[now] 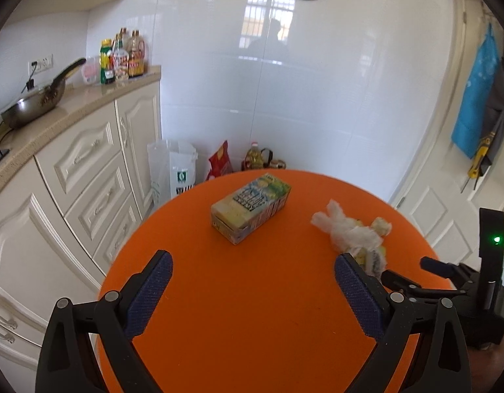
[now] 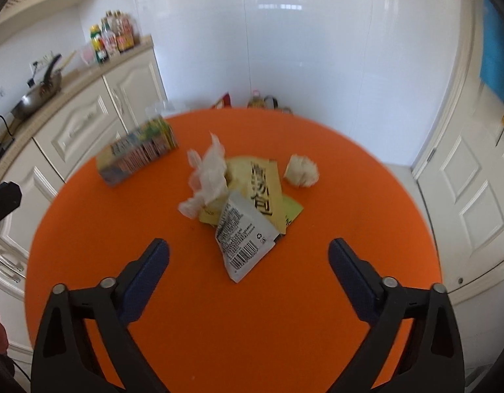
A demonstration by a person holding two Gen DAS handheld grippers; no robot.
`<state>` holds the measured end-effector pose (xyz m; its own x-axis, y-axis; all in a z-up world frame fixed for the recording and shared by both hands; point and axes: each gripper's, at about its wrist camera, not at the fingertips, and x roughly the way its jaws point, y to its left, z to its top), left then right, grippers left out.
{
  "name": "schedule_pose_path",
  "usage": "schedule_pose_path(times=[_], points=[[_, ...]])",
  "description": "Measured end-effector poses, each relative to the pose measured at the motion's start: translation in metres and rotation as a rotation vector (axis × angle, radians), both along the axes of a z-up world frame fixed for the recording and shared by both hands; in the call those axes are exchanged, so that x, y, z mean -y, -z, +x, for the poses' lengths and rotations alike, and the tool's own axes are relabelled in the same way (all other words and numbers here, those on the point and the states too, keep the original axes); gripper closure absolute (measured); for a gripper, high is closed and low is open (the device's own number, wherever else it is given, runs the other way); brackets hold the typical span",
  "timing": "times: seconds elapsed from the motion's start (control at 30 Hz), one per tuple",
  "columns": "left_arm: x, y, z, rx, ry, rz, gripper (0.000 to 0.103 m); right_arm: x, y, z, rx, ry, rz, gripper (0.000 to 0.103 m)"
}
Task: Collect trash
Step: 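Grasp the juice carton with the left gripper while the right gripper grasps the white receipt packet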
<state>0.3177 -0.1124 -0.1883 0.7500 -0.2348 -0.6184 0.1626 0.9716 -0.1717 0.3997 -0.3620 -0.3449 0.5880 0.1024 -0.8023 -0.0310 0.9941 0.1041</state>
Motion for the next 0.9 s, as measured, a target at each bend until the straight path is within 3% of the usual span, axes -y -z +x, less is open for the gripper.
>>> schedule_pose_path(times=[0.1,0.2,0.27,0.33,0.57,0.9], points=[[0.01,0.01,0.032,-0.028,0.005,0.007,0.006,-0.002,0.014,0.014,-0.03,-0.012,-0.003,0.019],[0.021,0.02,0.06,-0.06,0.006,0.018,0.006,-0.002,0.024,0.022,-0.049,-0.02,0.009,0.032],[0.028,0.025,0.077,-0.075,0.007,0.022,0.006,0.0,0.029,0.024,-0.061,-0.025,0.023,0.056],[0.034,0.03,0.091,-0.084,0.011,0.029,0.006,0.002,0.027,0.021,-0.051,-0.041,0.043,0.061],[0.059,0.043,0.142,-0.076,0.032,0.094,0.006,0.019,0.015,0.014,-0.032,-0.044,0.092,0.07],[0.111,0.08,0.223,-0.099,0.084,0.23,0.006,0.015,0.022,0.024,-0.045,-0.046,0.064,0.071]])
